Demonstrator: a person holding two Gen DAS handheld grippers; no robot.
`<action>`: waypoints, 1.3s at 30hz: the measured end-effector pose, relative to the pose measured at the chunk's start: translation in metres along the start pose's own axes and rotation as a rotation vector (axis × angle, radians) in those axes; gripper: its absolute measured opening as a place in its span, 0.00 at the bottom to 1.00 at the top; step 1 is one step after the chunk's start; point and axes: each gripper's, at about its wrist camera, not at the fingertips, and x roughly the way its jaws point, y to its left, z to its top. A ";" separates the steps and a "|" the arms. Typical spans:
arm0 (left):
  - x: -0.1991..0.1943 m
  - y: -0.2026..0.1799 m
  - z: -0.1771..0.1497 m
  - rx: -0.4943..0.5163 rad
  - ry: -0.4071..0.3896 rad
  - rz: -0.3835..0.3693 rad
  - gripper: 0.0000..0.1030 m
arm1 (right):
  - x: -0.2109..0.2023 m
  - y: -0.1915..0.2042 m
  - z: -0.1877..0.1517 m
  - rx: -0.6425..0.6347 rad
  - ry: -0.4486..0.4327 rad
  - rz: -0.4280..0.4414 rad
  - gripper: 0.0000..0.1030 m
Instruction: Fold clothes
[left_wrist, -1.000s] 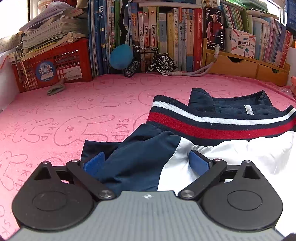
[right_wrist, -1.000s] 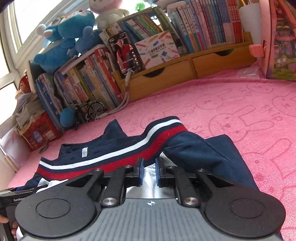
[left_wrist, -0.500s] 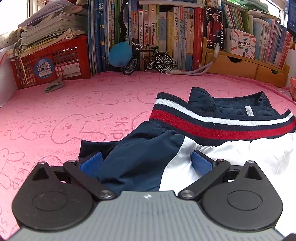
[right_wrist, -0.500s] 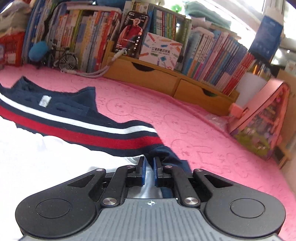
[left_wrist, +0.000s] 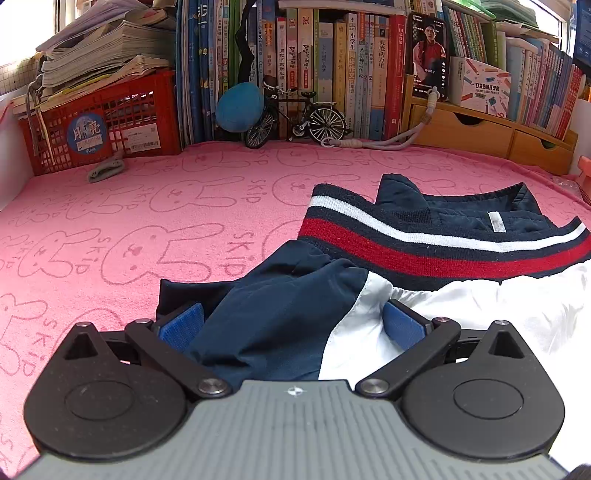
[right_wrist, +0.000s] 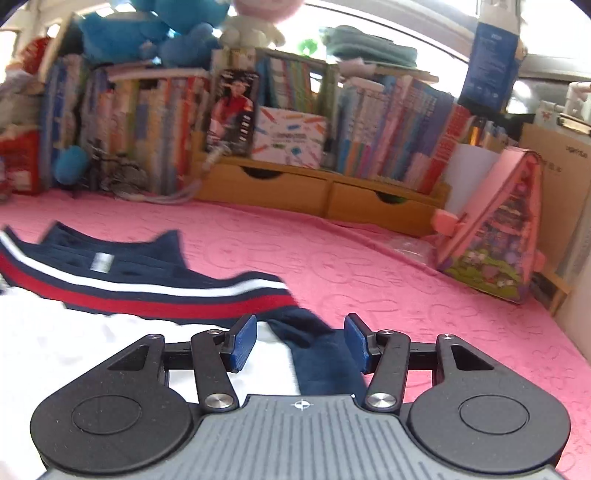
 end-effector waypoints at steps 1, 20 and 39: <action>0.000 0.000 0.000 0.000 0.000 0.000 1.00 | -0.009 0.005 0.001 0.013 -0.006 0.075 0.62; -0.001 0.003 -0.002 -0.027 -0.011 -0.015 1.00 | -0.120 0.100 -0.097 0.084 -0.023 0.220 0.30; -0.060 -0.104 -0.032 0.262 0.131 -0.429 0.45 | -0.117 0.106 -0.118 0.047 -0.072 0.212 0.32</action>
